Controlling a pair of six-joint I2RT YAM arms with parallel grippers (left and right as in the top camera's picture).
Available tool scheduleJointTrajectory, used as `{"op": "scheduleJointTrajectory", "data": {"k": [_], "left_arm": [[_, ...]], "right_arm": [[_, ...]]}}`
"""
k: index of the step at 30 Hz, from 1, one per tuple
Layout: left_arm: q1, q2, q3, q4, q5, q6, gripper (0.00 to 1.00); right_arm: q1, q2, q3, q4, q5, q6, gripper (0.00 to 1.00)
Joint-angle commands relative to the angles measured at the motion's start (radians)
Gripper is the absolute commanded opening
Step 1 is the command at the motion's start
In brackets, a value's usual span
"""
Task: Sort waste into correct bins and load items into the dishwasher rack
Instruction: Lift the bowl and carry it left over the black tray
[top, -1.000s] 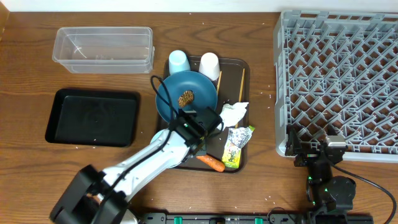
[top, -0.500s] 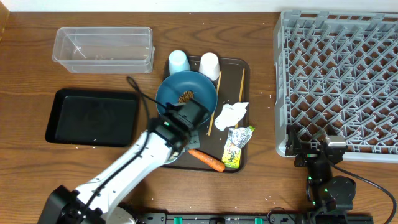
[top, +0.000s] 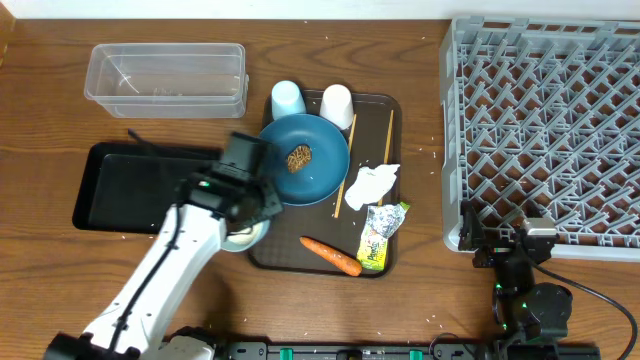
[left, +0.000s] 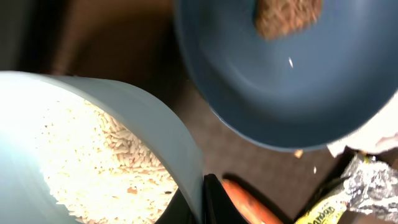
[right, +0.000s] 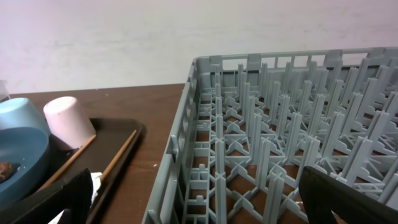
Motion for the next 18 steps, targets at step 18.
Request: {"op": "scheduleJointTrajectory", "data": {"k": [18], "left_arm": [[0.371,-0.034,0.024,0.251,0.205,0.225,0.06]], "right_arm": [[-0.017,-0.002,-0.001,-0.004,-0.001,-0.010,0.99]]}}
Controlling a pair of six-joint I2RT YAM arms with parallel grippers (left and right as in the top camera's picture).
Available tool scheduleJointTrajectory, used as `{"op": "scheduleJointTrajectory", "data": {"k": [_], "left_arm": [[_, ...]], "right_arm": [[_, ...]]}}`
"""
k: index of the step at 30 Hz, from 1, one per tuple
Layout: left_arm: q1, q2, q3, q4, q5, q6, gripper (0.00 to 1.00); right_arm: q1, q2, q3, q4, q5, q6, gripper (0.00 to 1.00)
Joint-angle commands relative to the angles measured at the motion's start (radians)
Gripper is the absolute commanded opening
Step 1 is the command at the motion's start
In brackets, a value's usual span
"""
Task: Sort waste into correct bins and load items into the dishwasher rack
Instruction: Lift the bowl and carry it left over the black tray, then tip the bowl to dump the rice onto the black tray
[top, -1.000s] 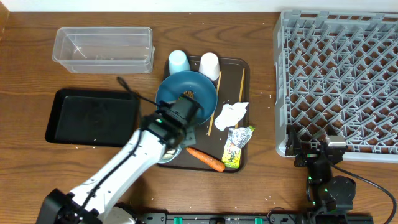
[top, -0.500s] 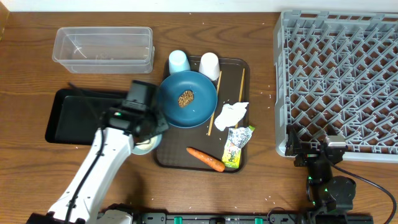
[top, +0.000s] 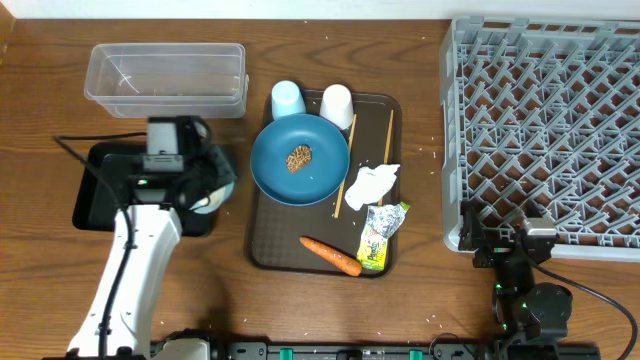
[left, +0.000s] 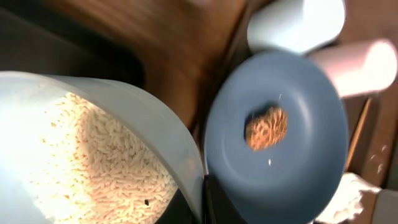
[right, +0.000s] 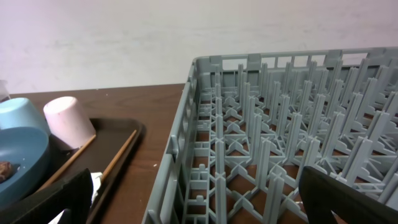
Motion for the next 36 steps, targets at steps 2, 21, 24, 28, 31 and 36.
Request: {"op": "scheduleJointTrajectory", "data": {"k": [2,21,24,28,31,36], "left_arm": [[0.116,-0.010,0.024,0.036,0.113,0.030,0.06],[0.474,0.200,0.024,0.273,0.753,0.005,0.06],[0.511,0.222,0.024,0.272,0.803,0.005,0.06],[0.560,0.222,0.024,0.273,0.862,0.005,0.06],[0.596,0.224,0.023,0.272,0.885,0.006,0.06],[0.636,0.247,0.023,0.288,0.980,0.009,0.06]], "right_arm": [[-0.017,-0.002,-0.001,-0.004,0.000,-0.010,0.99],[-0.017,-0.002,-0.001,-0.004,-0.001,-0.010,0.99],[-0.017,-0.002,-0.001,-0.004,-0.001,-0.010,0.99],[-0.017,-0.002,-0.001,-0.004,-0.001,-0.010,0.99],[-0.017,-0.002,-0.001,-0.004,-0.001,-0.010,0.99],[-0.017,-0.002,-0.001,-0.004,-0.001,-0.010,0.99]]}}
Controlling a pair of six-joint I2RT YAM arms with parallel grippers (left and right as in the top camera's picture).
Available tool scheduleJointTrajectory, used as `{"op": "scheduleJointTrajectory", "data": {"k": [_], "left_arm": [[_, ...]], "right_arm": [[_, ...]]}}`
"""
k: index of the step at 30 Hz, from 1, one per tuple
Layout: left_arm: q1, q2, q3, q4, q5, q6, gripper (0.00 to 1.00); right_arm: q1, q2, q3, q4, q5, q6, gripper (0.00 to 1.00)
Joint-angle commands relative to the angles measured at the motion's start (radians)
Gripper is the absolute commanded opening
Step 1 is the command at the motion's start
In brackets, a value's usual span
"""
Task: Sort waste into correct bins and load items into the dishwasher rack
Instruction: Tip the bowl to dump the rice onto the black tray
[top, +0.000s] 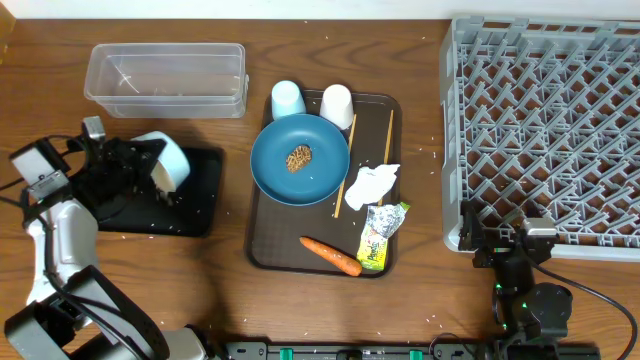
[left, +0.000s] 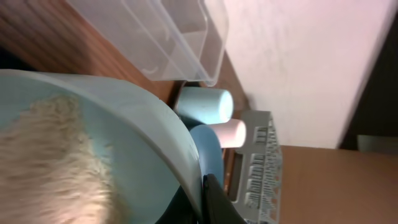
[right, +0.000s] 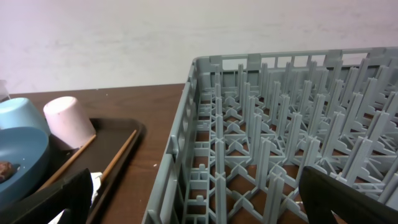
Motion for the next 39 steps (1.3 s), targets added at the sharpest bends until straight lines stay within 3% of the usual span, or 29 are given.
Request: {"op": "scheduleJointTrajectory", "data": {"k": [1,19,31,39], "left_arm": [[0.019,0.026,0.023,0.024,0.138,0.002,0.06],[0.101,0.181,0.023,0.068,0.417,-0.023,0.06],[0.138,0.181,0.023,0.068,0.444,-0.205,0.06],[0.136,0.180,0.023,0.108,0.442,-0.206,0.06]], "right_arm": [[-0.017,-0.002,-0.001,-0.004,0.000,-0.010,0.99],[-0.017,-0.002,-0.001,-0.004,0.000,-0.010,0.99],[-0.017,-0.002,-0.001,-0.004,-0.001,-0.010,0.99],[-0.017,-0.002,-0.001,-0.004,0.000,-0.010,0.99]]}}
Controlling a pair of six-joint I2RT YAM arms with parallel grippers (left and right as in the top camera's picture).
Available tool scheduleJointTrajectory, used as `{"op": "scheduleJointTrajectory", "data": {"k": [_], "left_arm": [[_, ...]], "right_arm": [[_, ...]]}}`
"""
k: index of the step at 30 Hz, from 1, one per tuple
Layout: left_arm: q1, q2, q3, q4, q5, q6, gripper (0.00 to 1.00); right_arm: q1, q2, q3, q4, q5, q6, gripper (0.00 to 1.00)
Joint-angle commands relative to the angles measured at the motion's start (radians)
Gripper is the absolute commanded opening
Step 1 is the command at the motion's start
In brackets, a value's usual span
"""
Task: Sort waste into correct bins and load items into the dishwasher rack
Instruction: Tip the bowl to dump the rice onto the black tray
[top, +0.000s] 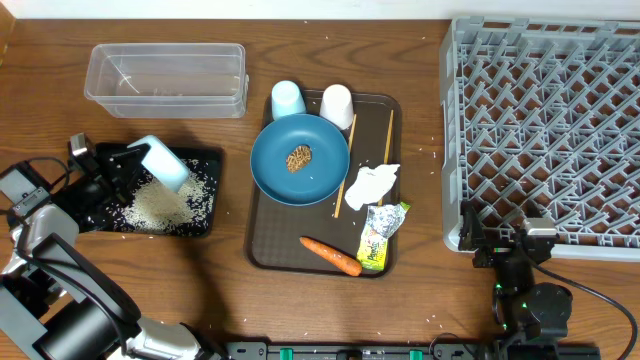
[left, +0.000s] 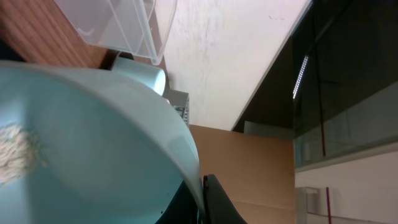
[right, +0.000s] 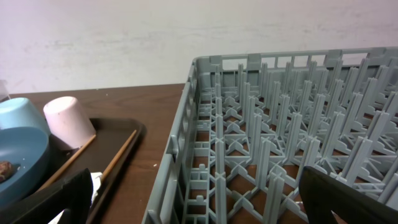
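My left gripper (left: 200, 198) is shut on the rim of a light blue bowl (top: 161, 163). The bowl is tipped mouth-down over the black tray (top: 208, 226). A pile of rice (top: 160, 203) lies in that tray, and only a few grains cling inside the bowl (left: 93, 143). On the brown tray (top: 290, 236) sit a blue plate (top: 320, 175) with a food scrap, a carrot (top: 331, 256), a wrapper (top: 382, 235), a crumpled napkin (top: 372, 183), chopsticks (top: 346, 165) and two upturned cups (top: 288, 98). My right gripper (right: 196, 205) stands open and empty by the grey rack (top: 545, 130).
A clear plastic bin (top: 165, 80) stands behind the black tray. The rack fills the right side of the table, with its front left corner beside my right gripper. Loose rice grains are scattered on the wood.
The bowl has tipped further over the black tray. The rice that was inside it now lies in a pile on the tray. The right arm has not moved.
My left gripper held the rice-filled bowl at the brown tray's front left corner. Then it held it upright at the black tray's right end. Then the bowl lay tilted over the black tray, and now the rice is on that tray.
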Motion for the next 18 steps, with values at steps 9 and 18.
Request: {"op": "scheduleJointTrajectory", "data": {"k": [9,18], "left_arm": [[-0.008,0.000,0.023,0.060,0.011,-0.027,0.06],[-0.019,-0.005,0.023,0.092,0.008,-0.028,0.06]], "right_arm": [[-0.017,-0.002,-0.001,-0.004,-0.001,-0.010,0.99],[-0.017,-0.002,-0.001,-0.004,-0.001,-0.010,0.99]]}}
